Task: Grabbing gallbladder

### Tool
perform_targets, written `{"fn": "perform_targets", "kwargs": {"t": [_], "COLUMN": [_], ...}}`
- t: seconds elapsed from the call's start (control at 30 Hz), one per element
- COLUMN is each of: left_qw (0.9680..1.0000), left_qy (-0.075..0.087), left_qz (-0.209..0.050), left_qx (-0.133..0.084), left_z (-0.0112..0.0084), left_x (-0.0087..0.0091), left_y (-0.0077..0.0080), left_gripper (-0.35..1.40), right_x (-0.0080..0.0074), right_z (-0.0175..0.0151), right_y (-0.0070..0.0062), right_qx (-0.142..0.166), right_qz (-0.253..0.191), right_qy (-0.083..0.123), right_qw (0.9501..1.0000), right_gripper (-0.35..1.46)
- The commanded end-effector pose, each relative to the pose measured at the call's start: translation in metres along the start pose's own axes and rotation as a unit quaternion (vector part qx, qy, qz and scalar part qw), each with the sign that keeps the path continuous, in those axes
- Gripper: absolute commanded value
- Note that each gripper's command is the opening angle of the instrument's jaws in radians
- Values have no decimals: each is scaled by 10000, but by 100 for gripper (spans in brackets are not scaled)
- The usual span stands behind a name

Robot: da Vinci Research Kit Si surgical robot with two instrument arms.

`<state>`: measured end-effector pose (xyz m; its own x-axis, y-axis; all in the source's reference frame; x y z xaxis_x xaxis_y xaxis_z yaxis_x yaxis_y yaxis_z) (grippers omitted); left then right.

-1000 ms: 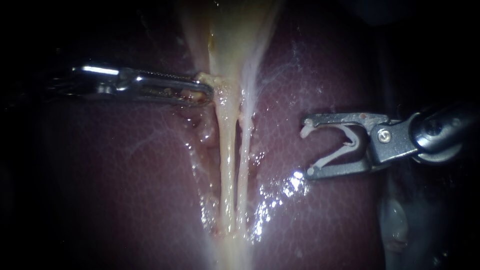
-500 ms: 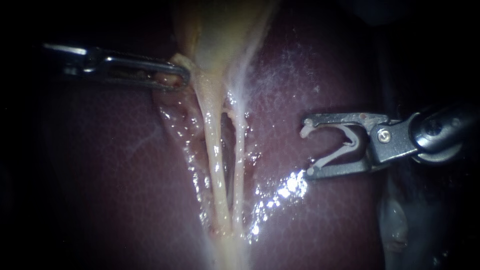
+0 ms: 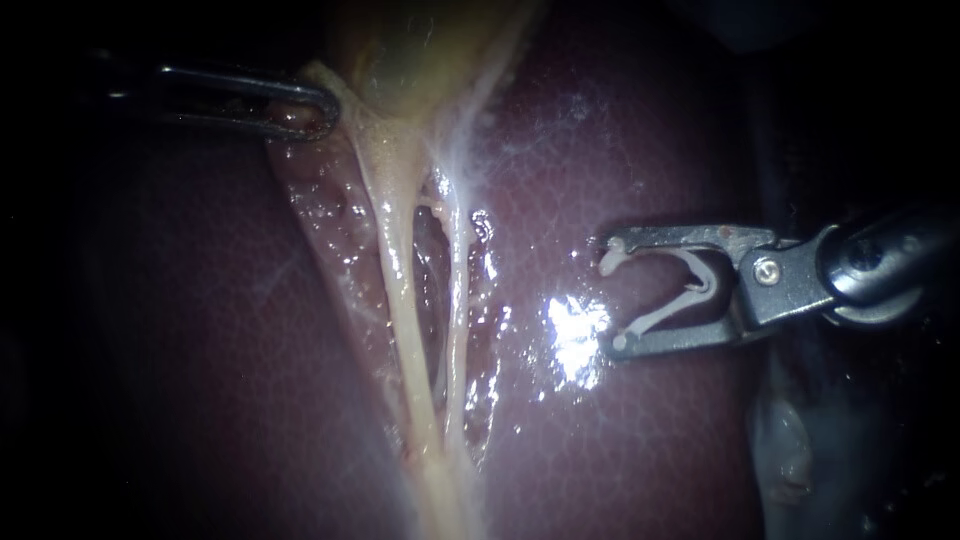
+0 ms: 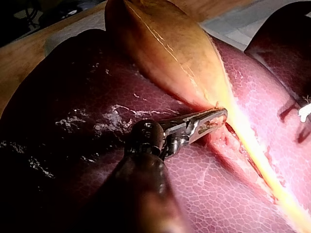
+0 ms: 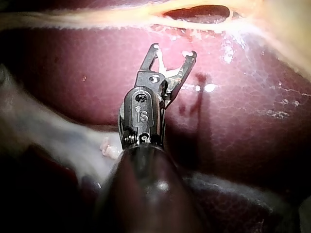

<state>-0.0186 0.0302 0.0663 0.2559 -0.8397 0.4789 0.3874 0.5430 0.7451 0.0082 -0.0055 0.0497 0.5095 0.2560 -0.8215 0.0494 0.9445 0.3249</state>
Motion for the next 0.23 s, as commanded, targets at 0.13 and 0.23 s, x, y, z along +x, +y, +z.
{"fn": "perform_targets", "kwargs": {"t": [0.13, 0.23], "left_qw": [10000, 10000], "left_qy": [-2, -7], "left_qz": [4, 13], "left_qx": [-6, -18], "left_z": [1, 5], "left_x": [2, 5], "left_y": [1, 2], "left_gripper": [-35, -35], "right_x": [0, 0], "right_z": [1, 1], "right_y": [0, 0], "right_qx": [-2, -1], "right_qz": [0, -1], "right_qy": [-2, -2], "right_qw": [10000, 10000], "right_gripper": [50, 50]}}
